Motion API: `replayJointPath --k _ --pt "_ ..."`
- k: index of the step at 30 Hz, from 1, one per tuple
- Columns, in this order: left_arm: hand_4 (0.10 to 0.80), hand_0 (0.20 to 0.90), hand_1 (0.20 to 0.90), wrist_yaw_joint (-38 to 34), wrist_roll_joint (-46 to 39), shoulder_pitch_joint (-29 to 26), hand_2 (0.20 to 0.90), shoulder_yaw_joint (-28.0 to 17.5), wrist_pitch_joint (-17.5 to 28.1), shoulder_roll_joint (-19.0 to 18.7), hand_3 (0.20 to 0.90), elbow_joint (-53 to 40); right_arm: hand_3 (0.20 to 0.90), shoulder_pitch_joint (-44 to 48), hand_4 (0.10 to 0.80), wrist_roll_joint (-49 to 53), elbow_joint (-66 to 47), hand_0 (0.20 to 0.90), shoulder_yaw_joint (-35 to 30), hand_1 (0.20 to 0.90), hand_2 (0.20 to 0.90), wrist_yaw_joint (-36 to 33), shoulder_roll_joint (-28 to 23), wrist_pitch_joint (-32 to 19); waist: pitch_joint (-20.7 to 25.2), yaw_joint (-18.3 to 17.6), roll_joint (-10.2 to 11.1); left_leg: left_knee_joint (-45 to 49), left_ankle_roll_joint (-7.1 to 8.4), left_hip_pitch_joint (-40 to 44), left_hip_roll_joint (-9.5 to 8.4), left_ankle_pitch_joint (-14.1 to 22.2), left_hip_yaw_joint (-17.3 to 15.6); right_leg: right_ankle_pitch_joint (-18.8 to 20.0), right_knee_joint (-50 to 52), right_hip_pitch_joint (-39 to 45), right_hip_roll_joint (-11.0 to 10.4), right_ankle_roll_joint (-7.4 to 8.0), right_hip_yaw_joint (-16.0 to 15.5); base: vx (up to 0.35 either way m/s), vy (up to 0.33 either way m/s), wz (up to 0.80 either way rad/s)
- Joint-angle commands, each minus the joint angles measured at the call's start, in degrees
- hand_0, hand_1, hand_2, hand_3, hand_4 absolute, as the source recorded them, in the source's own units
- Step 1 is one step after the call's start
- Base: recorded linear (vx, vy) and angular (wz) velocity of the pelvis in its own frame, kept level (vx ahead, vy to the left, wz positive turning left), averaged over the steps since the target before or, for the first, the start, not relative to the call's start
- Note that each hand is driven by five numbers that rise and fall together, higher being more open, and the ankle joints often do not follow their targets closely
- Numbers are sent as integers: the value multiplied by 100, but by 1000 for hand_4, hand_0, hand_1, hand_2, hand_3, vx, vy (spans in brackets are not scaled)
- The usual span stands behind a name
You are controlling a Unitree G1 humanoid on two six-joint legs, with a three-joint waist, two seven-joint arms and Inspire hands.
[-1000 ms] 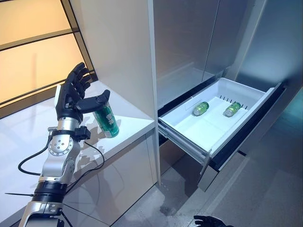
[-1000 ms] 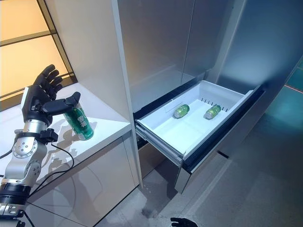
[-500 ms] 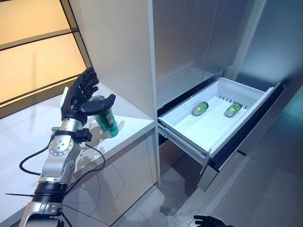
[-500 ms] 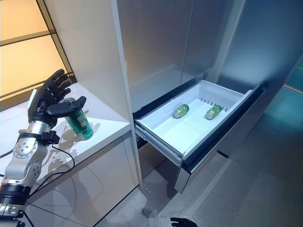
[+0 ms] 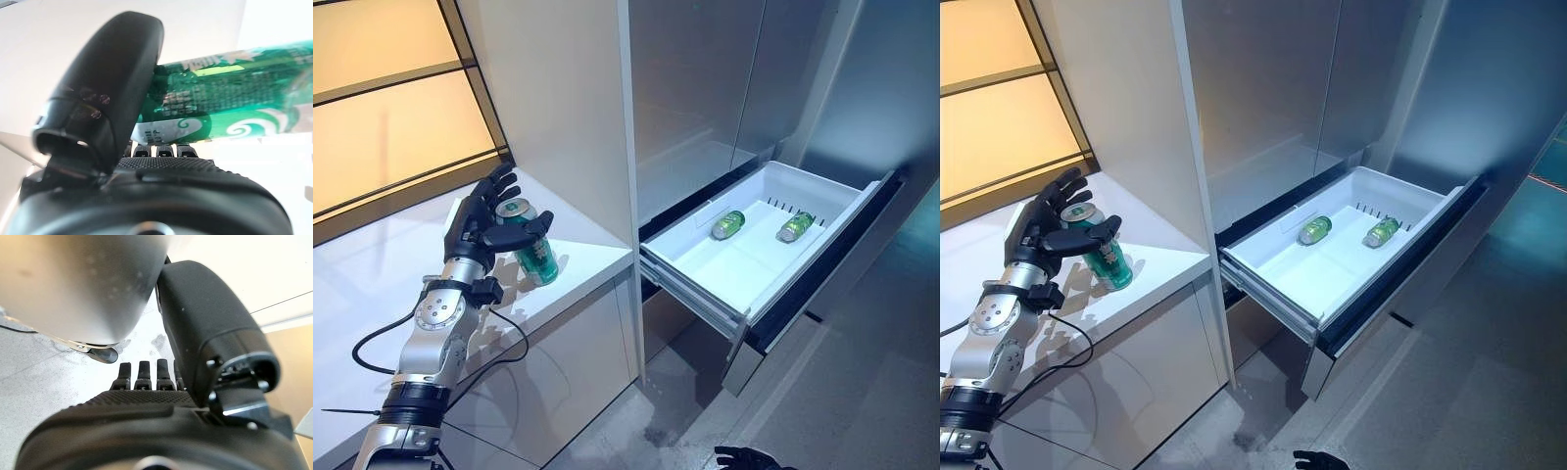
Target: Put drinks into fridge and close the fridge
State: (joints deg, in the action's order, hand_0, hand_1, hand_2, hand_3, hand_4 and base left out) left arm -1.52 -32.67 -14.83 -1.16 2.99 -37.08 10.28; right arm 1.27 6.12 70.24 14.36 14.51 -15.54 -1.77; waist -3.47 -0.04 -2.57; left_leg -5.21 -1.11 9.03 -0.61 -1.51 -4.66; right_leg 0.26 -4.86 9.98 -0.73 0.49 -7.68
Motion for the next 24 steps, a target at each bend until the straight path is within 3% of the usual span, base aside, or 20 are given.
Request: replayJointPath --k 1,24 --pt "800 900 900 -33 165 -577 900 -442 371 -303 900 -34 900 -3 800 -240 183 900 74 900 900 174 -171 13 67 47 11 88 5 138 -175 515 46 -582 541 -172 3 346 116 0 0 0" --pt "800 900 900 126 3 -690 900 -306 343 -164 900 100 900 -82 800 -140 15 900 87 900 900 128 -169 101 54 -87 20 83 6 167 -160 518 -65 -545 519 -182 26 365 207 0 0 0"
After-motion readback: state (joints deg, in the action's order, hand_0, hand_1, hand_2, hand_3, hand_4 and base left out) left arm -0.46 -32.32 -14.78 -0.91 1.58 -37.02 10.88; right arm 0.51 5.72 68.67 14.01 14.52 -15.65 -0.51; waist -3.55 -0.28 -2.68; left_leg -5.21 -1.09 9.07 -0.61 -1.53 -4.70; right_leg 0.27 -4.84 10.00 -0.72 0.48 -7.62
